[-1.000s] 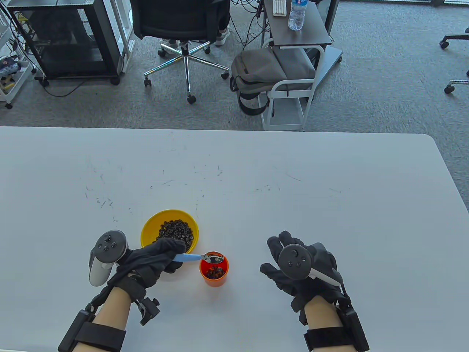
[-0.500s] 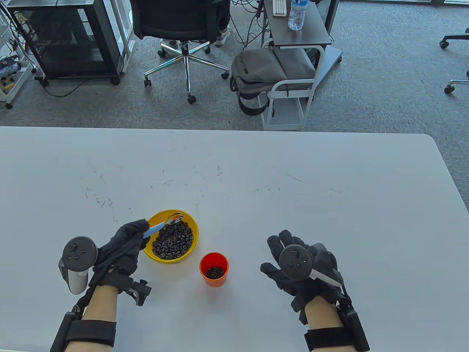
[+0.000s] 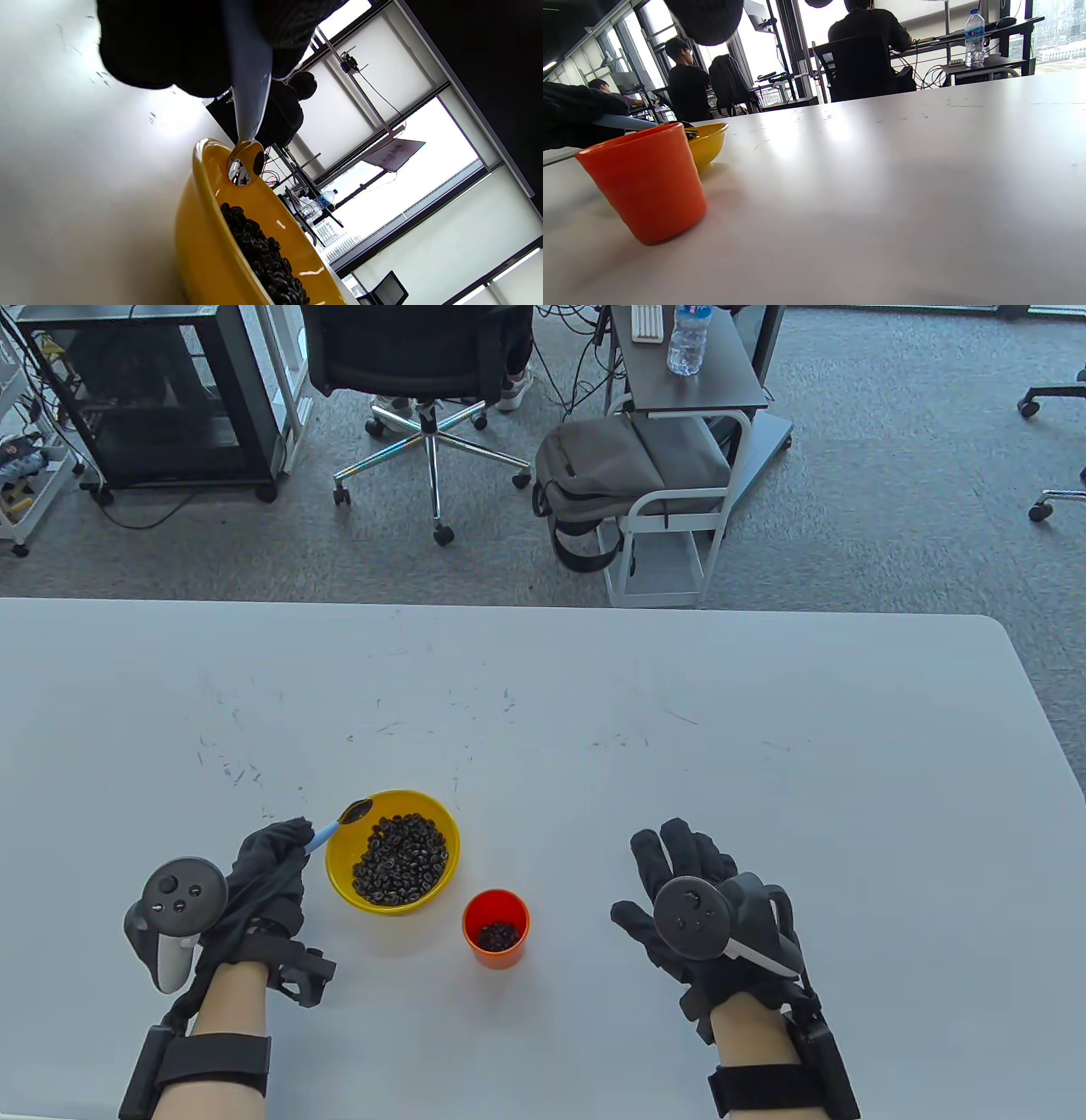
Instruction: Scoop coffee beans into a cup using a baby spoon
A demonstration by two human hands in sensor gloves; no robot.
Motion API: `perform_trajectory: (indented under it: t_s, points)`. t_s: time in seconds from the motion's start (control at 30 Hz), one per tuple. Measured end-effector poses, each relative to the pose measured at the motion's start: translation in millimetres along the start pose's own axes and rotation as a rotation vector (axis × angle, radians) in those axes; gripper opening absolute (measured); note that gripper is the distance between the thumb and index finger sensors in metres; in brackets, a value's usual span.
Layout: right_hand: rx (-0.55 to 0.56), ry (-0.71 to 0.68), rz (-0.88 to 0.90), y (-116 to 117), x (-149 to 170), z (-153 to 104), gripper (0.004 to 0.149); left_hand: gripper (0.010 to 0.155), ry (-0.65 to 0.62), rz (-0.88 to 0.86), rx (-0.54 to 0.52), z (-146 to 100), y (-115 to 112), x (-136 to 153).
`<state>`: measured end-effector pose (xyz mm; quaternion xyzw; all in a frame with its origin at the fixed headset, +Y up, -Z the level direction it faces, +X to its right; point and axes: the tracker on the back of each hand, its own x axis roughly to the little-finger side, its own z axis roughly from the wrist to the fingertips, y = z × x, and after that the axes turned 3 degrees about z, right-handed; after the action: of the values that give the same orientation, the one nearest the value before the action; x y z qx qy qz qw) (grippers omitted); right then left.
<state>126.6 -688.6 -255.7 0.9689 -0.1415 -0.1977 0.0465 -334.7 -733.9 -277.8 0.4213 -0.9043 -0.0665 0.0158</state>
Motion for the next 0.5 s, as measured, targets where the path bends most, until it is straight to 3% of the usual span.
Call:
perform_trajectory:
  t_s: [0.5]
  points:
    - [-0.009, 0.009, -0.015, 0.0, 0.2, -0.1, 0.080, 0.042, 0.046, 0.031, 0.054, 0.8, -5.0, 3.7]
